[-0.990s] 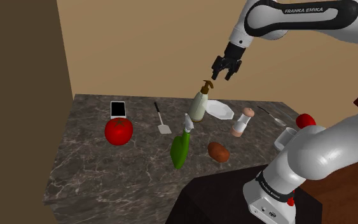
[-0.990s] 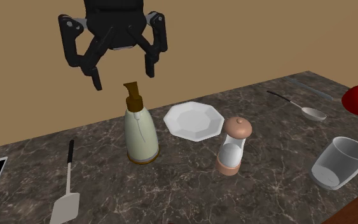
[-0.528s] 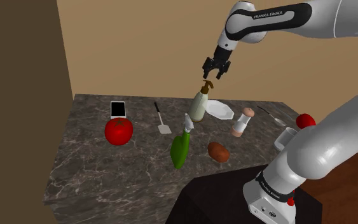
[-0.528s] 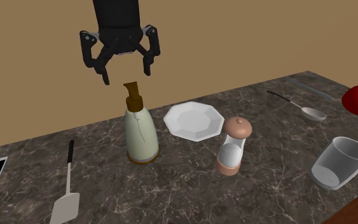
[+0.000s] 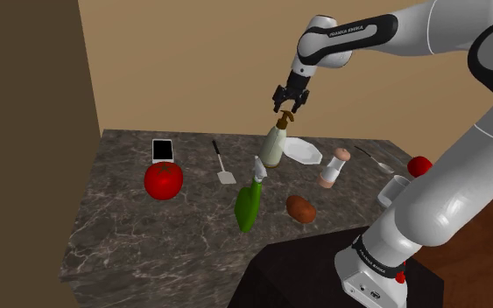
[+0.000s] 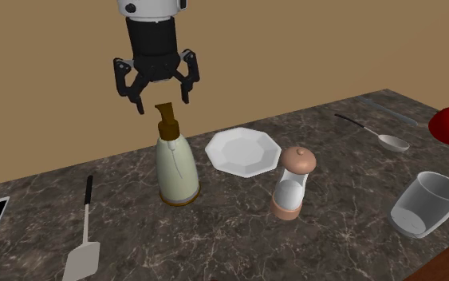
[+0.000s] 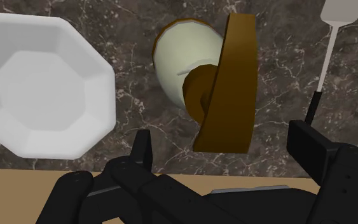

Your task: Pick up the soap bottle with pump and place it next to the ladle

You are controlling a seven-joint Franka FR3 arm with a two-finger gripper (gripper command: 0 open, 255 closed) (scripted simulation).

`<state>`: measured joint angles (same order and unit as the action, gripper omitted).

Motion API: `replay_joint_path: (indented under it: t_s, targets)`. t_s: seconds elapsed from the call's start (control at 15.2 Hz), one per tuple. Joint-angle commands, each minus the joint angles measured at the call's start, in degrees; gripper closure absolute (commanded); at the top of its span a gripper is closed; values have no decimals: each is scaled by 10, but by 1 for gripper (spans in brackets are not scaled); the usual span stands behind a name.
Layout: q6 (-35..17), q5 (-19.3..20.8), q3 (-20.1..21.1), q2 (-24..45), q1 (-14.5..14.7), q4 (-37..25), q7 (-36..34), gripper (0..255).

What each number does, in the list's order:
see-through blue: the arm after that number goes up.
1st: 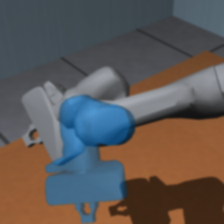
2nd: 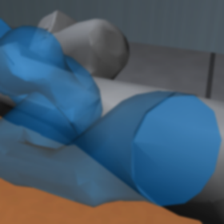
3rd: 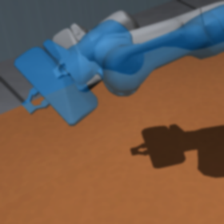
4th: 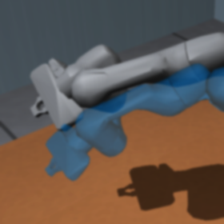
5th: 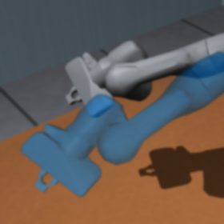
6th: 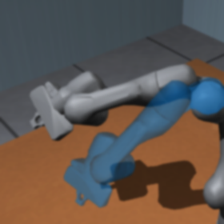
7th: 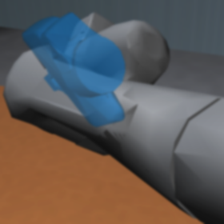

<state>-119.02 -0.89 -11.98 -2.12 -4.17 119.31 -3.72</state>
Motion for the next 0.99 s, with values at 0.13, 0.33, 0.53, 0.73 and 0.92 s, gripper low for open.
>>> replay_joint_path:
  t_s: [0.13,0.33,0.53,0.73,0.92]
  targets:
    - [-26,-3,0,12,0,15,2,0]
    - [-26,-3,0,12,0,14,2,0]
    - [-26,-3,0,12,0,14,2,0]
    - [-26,-3,0,12,0,14,2,255]
    - [-26,-3,0,12,0,15,2,255]
